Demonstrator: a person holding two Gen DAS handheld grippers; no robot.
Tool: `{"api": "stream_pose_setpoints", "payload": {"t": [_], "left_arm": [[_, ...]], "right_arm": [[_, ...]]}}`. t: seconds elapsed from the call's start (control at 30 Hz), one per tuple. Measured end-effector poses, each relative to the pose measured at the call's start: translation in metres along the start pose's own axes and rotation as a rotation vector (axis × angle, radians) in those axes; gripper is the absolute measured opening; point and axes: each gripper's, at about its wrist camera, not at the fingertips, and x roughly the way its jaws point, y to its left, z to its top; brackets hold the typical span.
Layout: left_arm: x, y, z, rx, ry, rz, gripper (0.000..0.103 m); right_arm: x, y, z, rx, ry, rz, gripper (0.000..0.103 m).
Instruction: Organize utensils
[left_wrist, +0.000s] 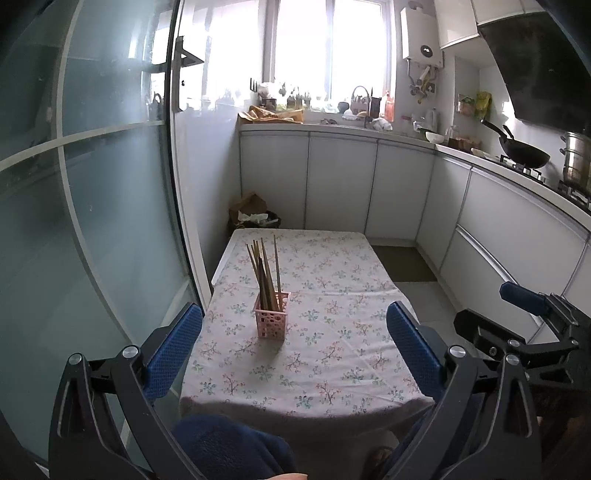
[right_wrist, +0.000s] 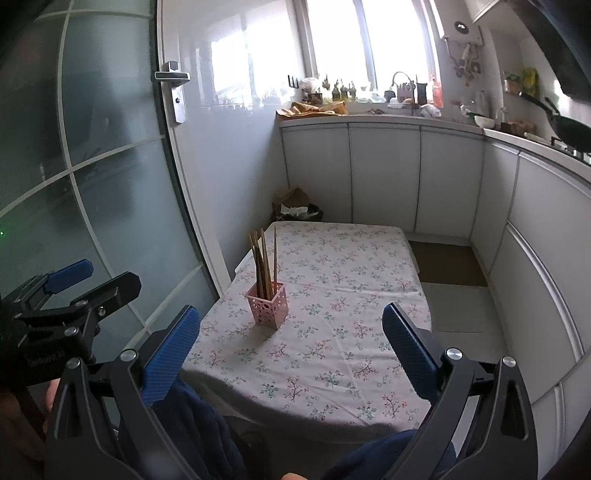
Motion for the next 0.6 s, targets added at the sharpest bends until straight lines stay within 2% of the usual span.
{"api": "stream_pose_setpoints", "payload": {"t": [0.6], "left_arm": [[0.0016, -0.004, 0.0014, 0.008, 0.005, 0.001, 0.096]], "right_arm": [[-0.0007, -0.006, 0.0006, 0.011, -0.004, 0.001, 0.096]]}}
